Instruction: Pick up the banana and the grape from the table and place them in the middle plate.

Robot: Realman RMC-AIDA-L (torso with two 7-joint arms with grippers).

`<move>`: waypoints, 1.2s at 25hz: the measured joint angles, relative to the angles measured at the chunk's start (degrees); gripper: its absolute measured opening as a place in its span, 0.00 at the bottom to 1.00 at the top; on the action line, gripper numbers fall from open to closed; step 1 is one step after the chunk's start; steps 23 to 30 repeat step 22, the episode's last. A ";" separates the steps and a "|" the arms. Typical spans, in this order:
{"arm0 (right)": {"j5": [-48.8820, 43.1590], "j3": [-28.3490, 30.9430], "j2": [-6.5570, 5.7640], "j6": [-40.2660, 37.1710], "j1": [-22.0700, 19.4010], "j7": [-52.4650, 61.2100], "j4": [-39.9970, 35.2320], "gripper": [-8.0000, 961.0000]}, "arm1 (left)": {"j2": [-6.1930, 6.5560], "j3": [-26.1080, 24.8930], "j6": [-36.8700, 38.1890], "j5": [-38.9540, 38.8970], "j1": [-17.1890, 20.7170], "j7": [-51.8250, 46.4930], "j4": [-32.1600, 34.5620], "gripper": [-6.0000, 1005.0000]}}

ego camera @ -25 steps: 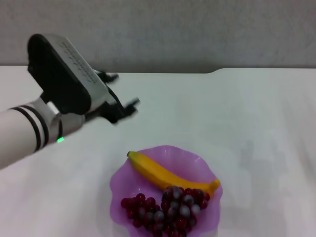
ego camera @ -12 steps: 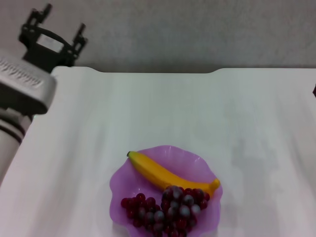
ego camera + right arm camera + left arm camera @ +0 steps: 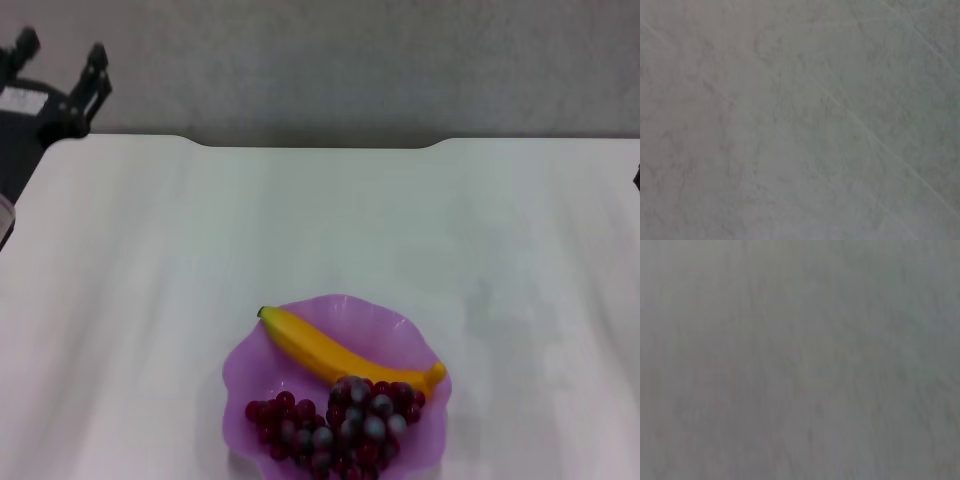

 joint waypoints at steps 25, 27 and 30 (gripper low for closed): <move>-15.41 -0.35 -0.28 11.35 -4.18 -0.11 -12.45 0.65 | -2.13 -14.48 -25.17 1.58 4.53 2.56 -4.96 0.74; -15.41 -0.35 -0.28 11.35 -4.18 -0.11 -12.45 0.65 | -2.13 -14.48 -25.17 1.58 4.53 2.56 -4.96 0.74; -15.41 -0.35 -0.28 11.35 -4.18 -0.11 -12.45 0.65 | -2.13 -14.48 -25.17 1.58 4.53 2.56 -4.96 0.74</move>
